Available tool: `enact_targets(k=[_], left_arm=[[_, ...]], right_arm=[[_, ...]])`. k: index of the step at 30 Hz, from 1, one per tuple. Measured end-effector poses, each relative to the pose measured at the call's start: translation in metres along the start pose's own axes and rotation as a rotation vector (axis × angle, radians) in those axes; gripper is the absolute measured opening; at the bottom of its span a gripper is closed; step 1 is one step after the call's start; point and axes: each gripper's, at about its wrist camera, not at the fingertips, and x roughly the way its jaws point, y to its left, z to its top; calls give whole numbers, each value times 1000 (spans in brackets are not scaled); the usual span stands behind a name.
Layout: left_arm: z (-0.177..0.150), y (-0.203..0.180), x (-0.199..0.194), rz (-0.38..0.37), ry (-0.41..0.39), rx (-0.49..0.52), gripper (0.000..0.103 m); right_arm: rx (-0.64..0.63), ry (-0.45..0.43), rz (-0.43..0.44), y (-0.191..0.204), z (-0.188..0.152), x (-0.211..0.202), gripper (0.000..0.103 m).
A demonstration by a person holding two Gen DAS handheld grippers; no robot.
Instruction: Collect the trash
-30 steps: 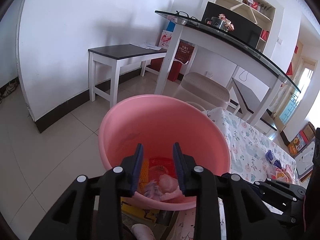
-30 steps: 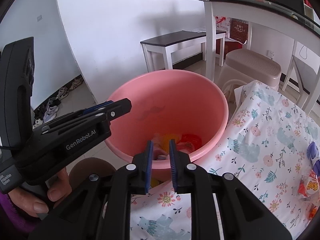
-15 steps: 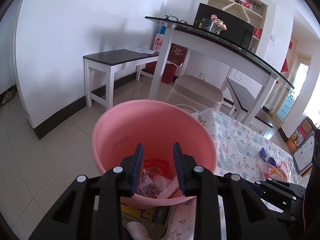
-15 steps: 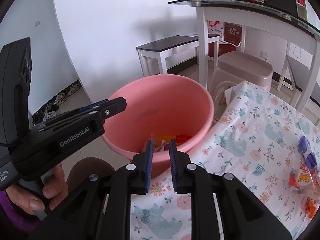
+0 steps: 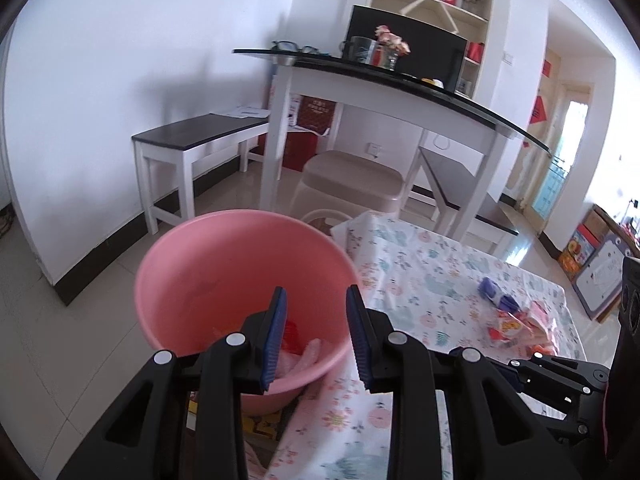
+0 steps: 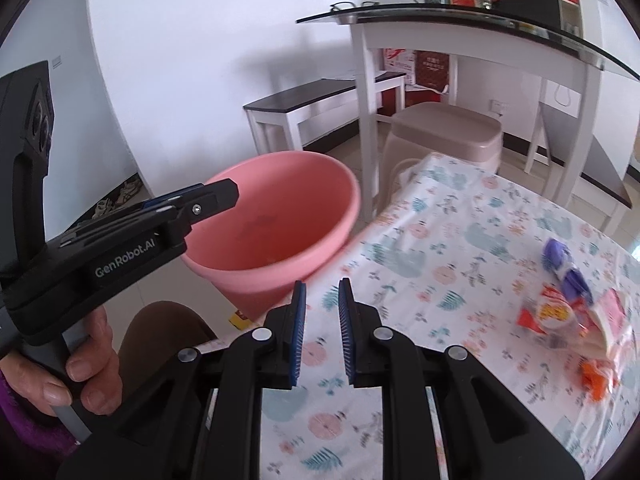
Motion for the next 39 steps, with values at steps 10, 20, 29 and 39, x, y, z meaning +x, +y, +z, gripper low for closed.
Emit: enact_targets(k=[10, 20, 29, 39], left_arm=[[-8, -40, 1, -78, 28, 31, 29], [-21, -86, 14, -183, 75, 116, 29], [-30, -130, 38, -329, 139, 172, 39], [-38, -168, 93, -394, 263, 175, 40]], right_arm=[[79, -9, -64, -41, -24, -31, 17], [165, -27, -149, -86, -49, -59, 17], [231, -58, -249, -128, -67, -82, 17], [298, -72, -299, -164, -76, -92, 17]])
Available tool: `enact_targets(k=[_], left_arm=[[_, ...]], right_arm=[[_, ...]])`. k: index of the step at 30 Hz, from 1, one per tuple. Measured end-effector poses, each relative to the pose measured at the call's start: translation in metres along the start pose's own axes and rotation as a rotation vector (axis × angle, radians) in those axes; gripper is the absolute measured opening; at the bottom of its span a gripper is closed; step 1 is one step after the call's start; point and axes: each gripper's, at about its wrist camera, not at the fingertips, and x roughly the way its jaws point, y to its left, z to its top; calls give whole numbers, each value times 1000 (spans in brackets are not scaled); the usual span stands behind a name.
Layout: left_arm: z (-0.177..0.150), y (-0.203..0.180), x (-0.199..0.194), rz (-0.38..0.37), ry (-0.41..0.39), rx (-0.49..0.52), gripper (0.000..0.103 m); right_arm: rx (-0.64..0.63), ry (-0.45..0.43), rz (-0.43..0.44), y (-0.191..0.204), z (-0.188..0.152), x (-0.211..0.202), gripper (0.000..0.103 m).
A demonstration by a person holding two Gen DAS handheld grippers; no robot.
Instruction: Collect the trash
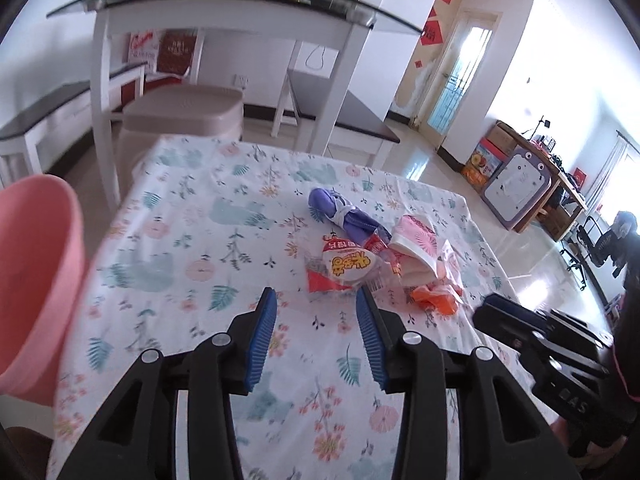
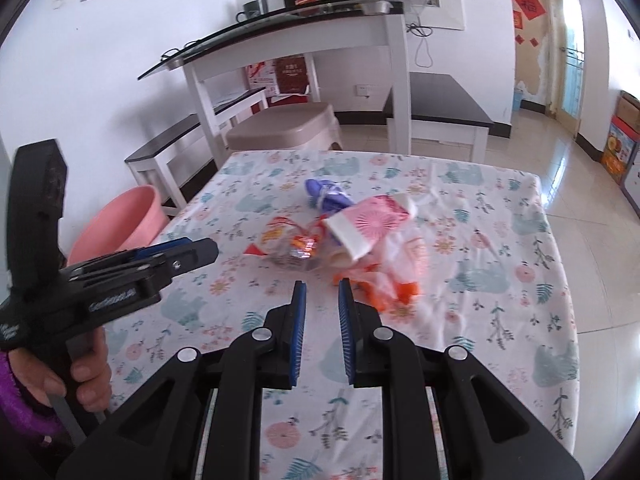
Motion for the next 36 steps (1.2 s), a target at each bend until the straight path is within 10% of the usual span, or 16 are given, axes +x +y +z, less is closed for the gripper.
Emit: enact_targets(k=[15, 23, 33, 36], left_arm=[[12, 7, 72, -39, 104, -103, 39], [14, 0, 70, -37, 94, -73, 7], [9, -1, 27, -12, 18, -46, 2], [10, 5, 15, -8, -1, -61, 2]], right_arm=[[76, 5, -47, -45, 3, 6, 17], [93, 12, -48, -50, 2, 11, 17], [155, 32, 2, -61, 7, 26, 17], [177, 35, 13, -63, 11, 33, 38]])
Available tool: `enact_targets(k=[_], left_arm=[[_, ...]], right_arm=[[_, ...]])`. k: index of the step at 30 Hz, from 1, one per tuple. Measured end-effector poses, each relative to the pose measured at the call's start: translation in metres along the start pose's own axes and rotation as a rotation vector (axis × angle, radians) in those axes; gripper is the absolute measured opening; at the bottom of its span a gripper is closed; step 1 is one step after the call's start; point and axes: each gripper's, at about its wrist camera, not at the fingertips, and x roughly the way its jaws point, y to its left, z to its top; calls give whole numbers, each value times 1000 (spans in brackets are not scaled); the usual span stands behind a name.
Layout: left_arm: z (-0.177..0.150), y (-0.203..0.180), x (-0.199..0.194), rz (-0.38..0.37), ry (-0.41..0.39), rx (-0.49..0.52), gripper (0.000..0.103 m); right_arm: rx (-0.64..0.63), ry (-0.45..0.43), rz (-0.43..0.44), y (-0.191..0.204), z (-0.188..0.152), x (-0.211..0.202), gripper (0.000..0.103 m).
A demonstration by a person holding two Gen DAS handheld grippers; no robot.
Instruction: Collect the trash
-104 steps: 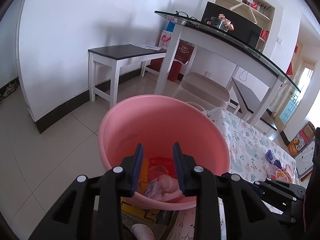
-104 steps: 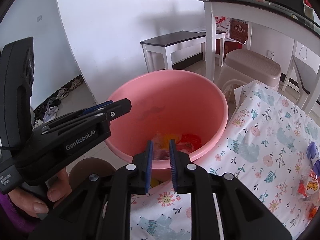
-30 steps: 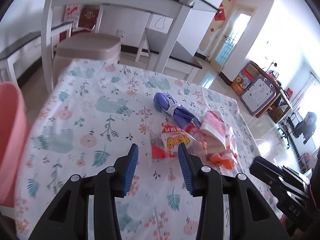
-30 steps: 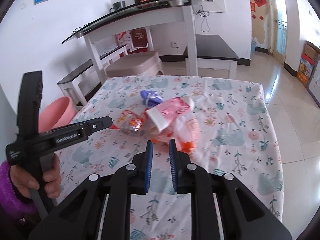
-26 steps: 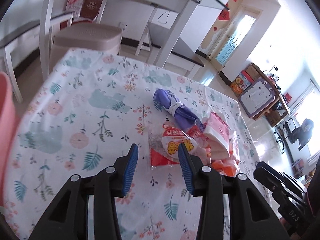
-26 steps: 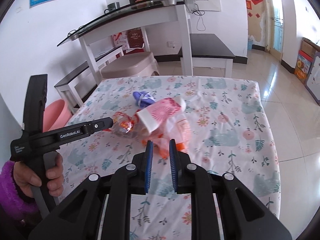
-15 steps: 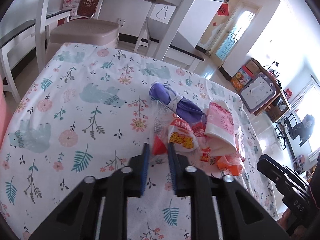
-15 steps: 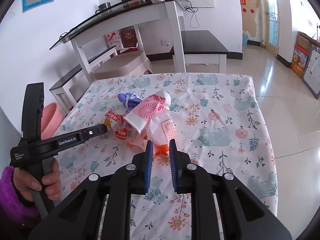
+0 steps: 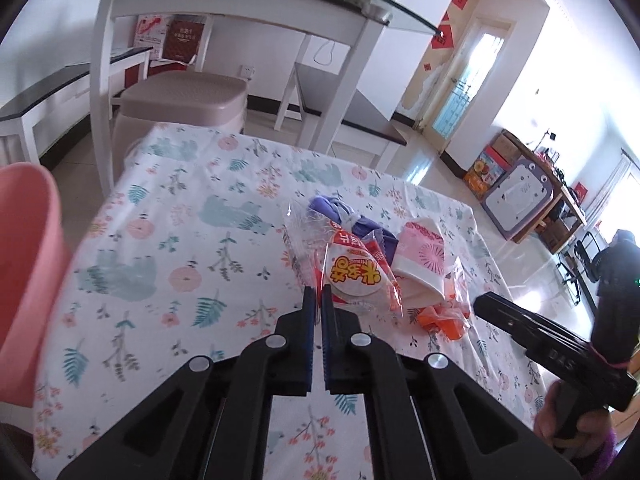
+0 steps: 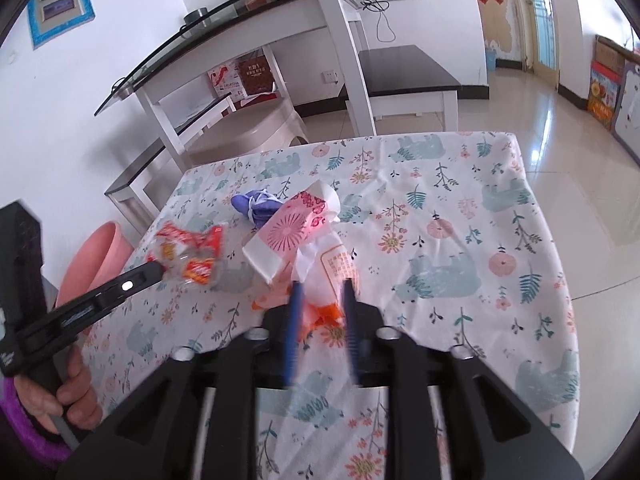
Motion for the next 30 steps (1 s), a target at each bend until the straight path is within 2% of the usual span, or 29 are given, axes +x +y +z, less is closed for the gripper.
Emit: enact_targets(k=[7, 13, 14, 15, 19, 25, 29, 30], left_arm=[[-2, 6, -11, 2, -9, -12, 2], [-5, 4, -12, -3, -5, -2, 2], [-5, 4, -13, -3, -6, 0, 2], [-5, 3, -14, -3, -7, 3, 2], [-6, 0, -16, -8, -9, 7, 2], [-8, -4, -25, -10, -23, 20, 2], [-10, -4, -29, -11, -29, 17, 2], [-10, -5, -30, -11, -29, 16, 2]], right_arm=[[41, 16, 4, -5, 7, 22, 39], [38, 22, 22, -4, 6, 23, 39], [37, 22, 20, -5, 6, 23, 38], [35, 20, 19, -4, 5, 22, 31], [12, 23, 16, -1, 3, 19, 24], [1, 17, 10, 4, -1, 14, 23], [44, 5, 3, -5, -5, 11, 24], [58, 9, 9, -7, -4, 11, 27]])
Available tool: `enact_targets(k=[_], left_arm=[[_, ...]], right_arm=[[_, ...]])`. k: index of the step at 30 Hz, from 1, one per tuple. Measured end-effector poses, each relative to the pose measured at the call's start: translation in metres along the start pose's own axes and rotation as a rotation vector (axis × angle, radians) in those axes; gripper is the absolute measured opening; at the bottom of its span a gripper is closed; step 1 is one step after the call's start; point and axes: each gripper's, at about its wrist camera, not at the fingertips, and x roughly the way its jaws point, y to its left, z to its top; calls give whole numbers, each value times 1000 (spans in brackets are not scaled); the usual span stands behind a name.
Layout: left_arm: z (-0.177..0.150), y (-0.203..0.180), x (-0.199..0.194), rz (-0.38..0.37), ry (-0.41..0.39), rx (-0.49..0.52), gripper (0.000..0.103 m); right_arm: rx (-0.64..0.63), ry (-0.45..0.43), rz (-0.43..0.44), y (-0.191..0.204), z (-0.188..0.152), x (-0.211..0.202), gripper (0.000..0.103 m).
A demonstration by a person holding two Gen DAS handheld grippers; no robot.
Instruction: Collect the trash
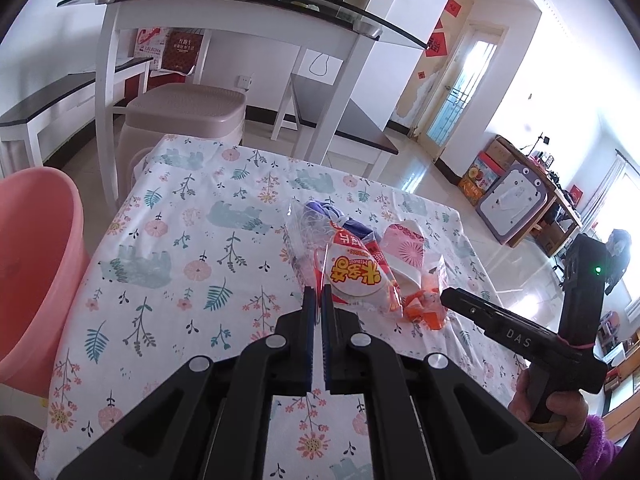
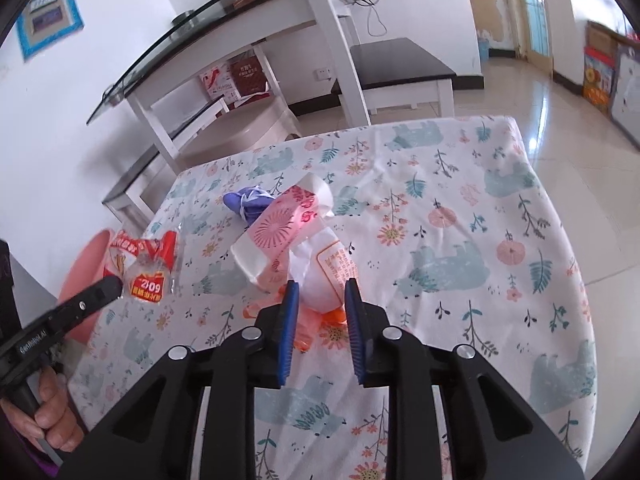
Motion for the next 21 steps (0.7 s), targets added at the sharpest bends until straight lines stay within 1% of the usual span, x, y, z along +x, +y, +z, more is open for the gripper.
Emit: enact_targets(k=[1, 3, 6, 8, 11, 14, 15, 16, 21], left_arm=[[0, 0, 0, -1, 0, 1, 2], [0, -1, -2, -2, -3, 6, 2], [0, -2, -6, -5, -13, 11, 2], [0, -2, -7, -6, -18, 8, 3], [-1, -1, -9, -5, -20, 1, 2], [-2, -1, -11, -4, -22, 1, 3], [-3, 0, -13, -3, -25, 3, 3], [-3, 0, -14, -3, -28, 3, 2], [-5, -3, -21, 0, -46, 13, 2]], right_arm=[[16, 7, 4, -2, 1, 1, 33], [48, 26, 12, -6, 2, 3, 38], [107, 58, 71, -11, 1, 6, 38], [107, 81, 106, -8, -1, 9, 38], [51, 76, 101, 4, -5, 9, 37], [-10, 62, 69, 17, -10, 8, 34], [-26, 57, 60, 20, -10, 7, 31], [-45, 51, 50, 24, -12, 5, 25], [-99, 33, 23, 34, -17, -4, 24]])
